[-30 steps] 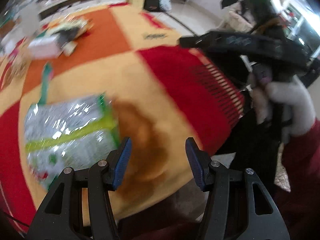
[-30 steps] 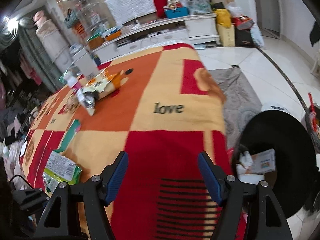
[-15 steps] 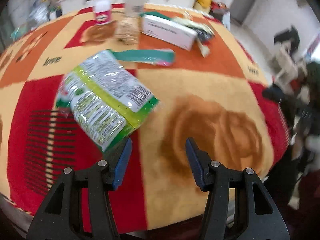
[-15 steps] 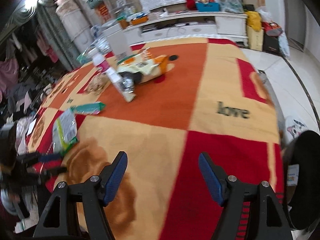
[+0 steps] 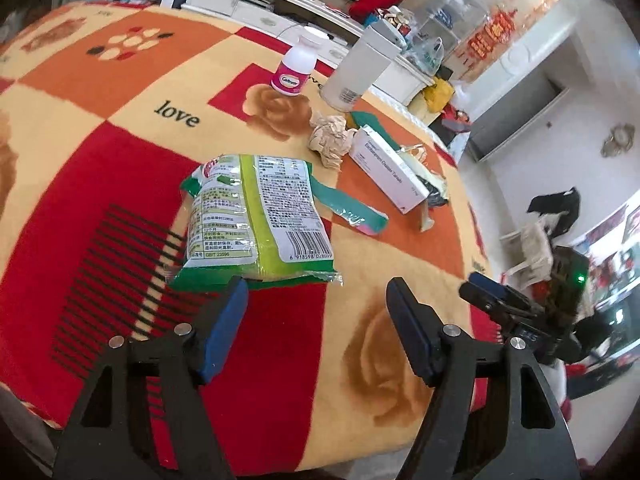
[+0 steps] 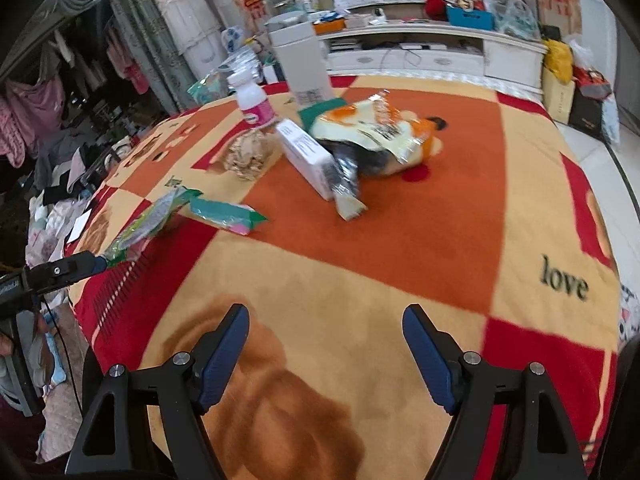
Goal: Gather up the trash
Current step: 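Return both tools to the table toward the green snack bag and medicine box, then grasp the green snack bag with left tool while right tool grasps the white medicine box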
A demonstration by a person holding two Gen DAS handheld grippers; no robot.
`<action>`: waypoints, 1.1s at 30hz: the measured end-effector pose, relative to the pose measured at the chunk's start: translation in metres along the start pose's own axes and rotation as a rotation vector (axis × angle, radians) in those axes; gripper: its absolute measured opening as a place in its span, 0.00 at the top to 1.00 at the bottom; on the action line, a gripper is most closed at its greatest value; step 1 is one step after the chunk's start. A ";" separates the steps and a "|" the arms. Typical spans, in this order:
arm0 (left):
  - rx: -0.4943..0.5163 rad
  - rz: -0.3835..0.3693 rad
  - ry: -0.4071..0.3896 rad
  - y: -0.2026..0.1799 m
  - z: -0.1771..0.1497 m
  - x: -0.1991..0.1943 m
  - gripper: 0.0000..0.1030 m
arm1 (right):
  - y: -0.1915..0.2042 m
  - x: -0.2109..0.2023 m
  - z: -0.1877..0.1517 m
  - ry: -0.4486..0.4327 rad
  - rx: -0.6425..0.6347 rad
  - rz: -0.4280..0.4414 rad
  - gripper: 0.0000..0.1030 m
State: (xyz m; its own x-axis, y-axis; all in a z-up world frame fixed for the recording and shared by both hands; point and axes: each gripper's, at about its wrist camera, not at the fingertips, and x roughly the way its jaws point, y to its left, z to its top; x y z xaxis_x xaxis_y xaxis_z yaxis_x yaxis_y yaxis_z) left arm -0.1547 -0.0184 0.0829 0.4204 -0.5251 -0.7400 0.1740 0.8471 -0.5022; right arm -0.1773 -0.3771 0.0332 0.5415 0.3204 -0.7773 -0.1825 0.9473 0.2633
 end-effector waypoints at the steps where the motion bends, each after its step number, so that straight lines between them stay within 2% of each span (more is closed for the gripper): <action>1: -0.001 -0.017 0.003 -0.001 0.001 0.000 0.31 | 0.003 0.001 0.003 -0.002 -0.008 0.001 0.25; 3: 0.020 -0.078 0.010 -0.004 0.000 -0.005 0.31 | 0.007 0.004 0.010 -0.008 -0.020 0.003 0.25; 7: 0.046 -0.137 -0.013 -0.012 0.002 -0.021 0.29 | 0.008 0.010 0.023 -0.015 -0.029 0.010 0.25; 9: 0.049 -0.122 -0.039 -0.012 0.005 -0.028 0.24 | 0.009 0.017 0.034 -0.019 -0.033 0.017 0.25; 13: 0.026 -0.028 -0.064 0.002 0.012 -0.024 0.23 | 0.018 0.027 0.057 -0.046 -0.064 0.026 0.27; 16: -0.034 -0.004 -0.040 0.022 0.013 -0.011 0.23 | 0.029 0.041 0.080 -0.078 -0.108 0.007 0.36; 19: -0.050 0.005 -0.029 0.031 0.011 -0.004 0.23 | 0.034 0.063 0.096 -0.059 -0.139 -0.030 0.44; 21: -0.054 0.012 -0.023 0.035 0.011 0.000 0.23 | 0.033 0.079 0.105 -0.046 -0.163 -0.086 0.48; 24: -0.053 0.022 -0.015 0.038 0.011 0.003 0.23 | 0.025 0.098 0.111 -0.007 -0.159 -0.110 0.62; 25: -0.051 0.025 -0.017 0.038 0.012 0.003 0.23 | 0.021 0.099 0.112 0.012 -0.141 -0.085 0.74; 26: -0.048 0.027 -0.021 0.039 0.012 0.003 0.23 | 0.019 0.097 0.110 0.021 -0.121 -0.054 0.78; 30: -0.057 0.028 -0.031 0.043 0.017 0.006 0.23 | 0.017 0.076 0.096 0.041 -0.056 0.058 0.82; 31: -0.061 0.023 -0.033 0.043 0.018 0.006 0.23 | 0.011 0.064 0.089 0.047 0.016 0.146 0.82; 33: -0.052 0.026 -0.036 0.042 0.019 0.007 0.23 | 0.007 0.049 0.076 0.044 0.074 0.218 0.82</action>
State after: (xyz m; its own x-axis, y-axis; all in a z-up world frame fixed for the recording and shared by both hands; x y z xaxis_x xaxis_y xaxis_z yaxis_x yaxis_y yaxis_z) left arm -0.1276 0.0146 0.0651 0.4557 -0.4989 -0.7372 0.1162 0.8544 -0.5064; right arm -0.0898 -0.3547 0.0409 0.4588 0.5190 -0.7212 -0.2299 0.8534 0.4678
